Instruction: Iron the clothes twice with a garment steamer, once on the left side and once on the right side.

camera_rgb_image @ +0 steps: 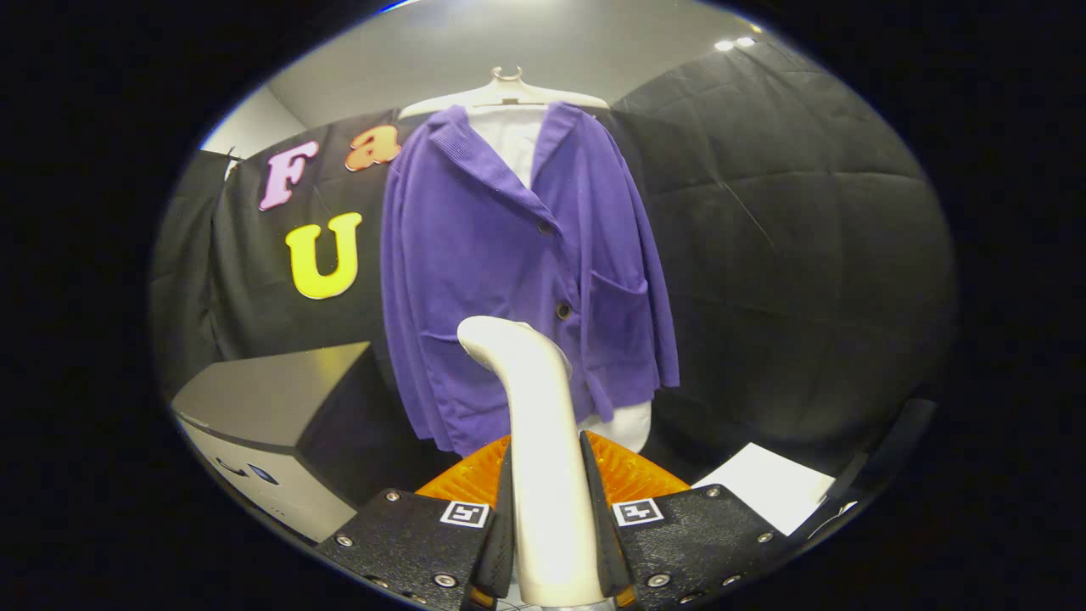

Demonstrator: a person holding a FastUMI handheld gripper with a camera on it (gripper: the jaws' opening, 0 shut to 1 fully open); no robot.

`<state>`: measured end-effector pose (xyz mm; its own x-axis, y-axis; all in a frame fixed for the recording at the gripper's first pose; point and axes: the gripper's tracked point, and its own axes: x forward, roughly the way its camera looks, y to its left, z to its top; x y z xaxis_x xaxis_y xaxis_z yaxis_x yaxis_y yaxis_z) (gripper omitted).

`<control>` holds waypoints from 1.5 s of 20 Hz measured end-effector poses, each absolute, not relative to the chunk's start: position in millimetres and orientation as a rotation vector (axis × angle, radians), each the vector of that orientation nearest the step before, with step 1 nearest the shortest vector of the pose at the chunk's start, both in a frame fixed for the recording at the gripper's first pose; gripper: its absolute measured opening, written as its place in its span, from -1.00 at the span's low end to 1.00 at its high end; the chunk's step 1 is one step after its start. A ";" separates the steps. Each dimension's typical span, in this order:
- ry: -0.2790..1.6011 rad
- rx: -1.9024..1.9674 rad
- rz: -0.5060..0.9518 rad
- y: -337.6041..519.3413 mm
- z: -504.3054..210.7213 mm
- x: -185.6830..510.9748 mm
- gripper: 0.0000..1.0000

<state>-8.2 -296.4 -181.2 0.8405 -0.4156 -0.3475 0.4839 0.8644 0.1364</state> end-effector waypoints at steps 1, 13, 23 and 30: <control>0.295 0.223 -0.455 -288.8 -166.0 -6.9 -0.23; 0.134 0.100 -0.205 -198.6 -40.1 -19.2 -0.23; 0.114 0.077 -0.112 -146.9 -37.4 -41.3 -0.23; 0.108 0.081 -0.051 -125.8 -39.3 -51.2 -0.23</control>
